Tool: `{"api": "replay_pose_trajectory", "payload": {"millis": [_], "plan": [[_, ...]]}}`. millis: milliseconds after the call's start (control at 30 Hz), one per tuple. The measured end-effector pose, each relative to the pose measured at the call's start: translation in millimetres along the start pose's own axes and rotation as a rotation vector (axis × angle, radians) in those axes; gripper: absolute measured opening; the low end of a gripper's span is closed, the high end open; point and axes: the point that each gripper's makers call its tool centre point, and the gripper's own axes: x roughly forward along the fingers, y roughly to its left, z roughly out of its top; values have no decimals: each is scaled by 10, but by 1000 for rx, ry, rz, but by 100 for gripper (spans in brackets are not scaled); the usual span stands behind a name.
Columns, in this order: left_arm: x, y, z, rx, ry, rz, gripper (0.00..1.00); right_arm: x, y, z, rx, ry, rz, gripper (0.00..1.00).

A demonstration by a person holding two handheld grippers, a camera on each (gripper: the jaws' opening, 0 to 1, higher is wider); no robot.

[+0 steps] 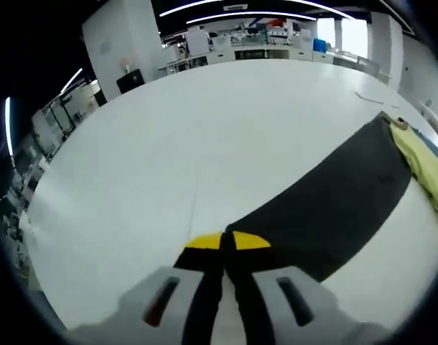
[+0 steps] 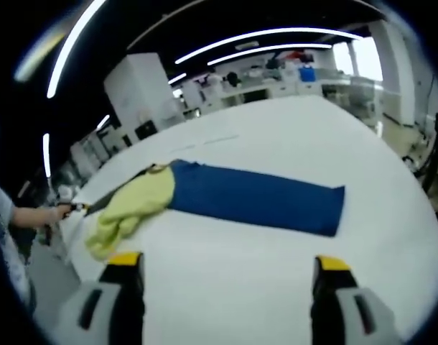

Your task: Fold the garment on the visible template until the final outline fits inside the template.

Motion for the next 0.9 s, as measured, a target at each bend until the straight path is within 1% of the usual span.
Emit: {"api": "replay_pose_trajectory", "payload": {"millis": [100,133,167,233,300,333,400,433,500,533,567,600,667,733,800,833,867,900], "plan": [[-27,-62,15,15,-5,-3,0,-18,-17,5,-3,-2,-3,98],[-20,-57,29,29,-8,-7,0,-21,-22,4,1,-3,-4,98],[-16,-54,37,26,-9,-9,1,-23,-12,2,2,-2,-2,98],[-4,-51,49,-30,-18,-20,1,-28,-10,-4,-6,0,-2,98],[7,-19,44,-62,-26,-24,2,-44,-3,-2,-7,-2,-3,98],[8,-42,64,-91,-36,-36,5,-47,-4,1,-4,-5,-2,98],[-7,-51,77,-68,-38,-45,15,-47,-12,-2,-2,-4,-4,98],[-14,-58,91,-50,-41,-49,22,-48,-8,-2,-2,-5,-5,98],[-36,-65,131,-34,-60,-60,31,-46,-2,10,3,-12,-3,98],[-55,-89,162,-29,-75,-71,33,-41,2,16,2,-15,0,98],[-74,-121,194,-28,-91,-92,35,-35,7,18,2,-17,2,98],[-89,-133,206,-26,-98,-98,35,-28,22,18,2,-17,6,98],[-217,-208,256,-11,-132,-120,39,-10,41,17,0,-18,12,98],[-257,-327,365,7,-181,-162,45,14,78,21,-1,-22,20,98],[-321,-426,377,13,-193,-185,49,32,116,24,-2,-24,28,98],[-358,-470,402,19,-209,-197,51,40,135,30,-3,-26,33,98],[-462,-586,453,21,-219,-213,51,48,162,30,-5,-26,39,98],[-506,-617,477,3,-226,-218,52,55,195,28,-9,-25,44,98]]}}
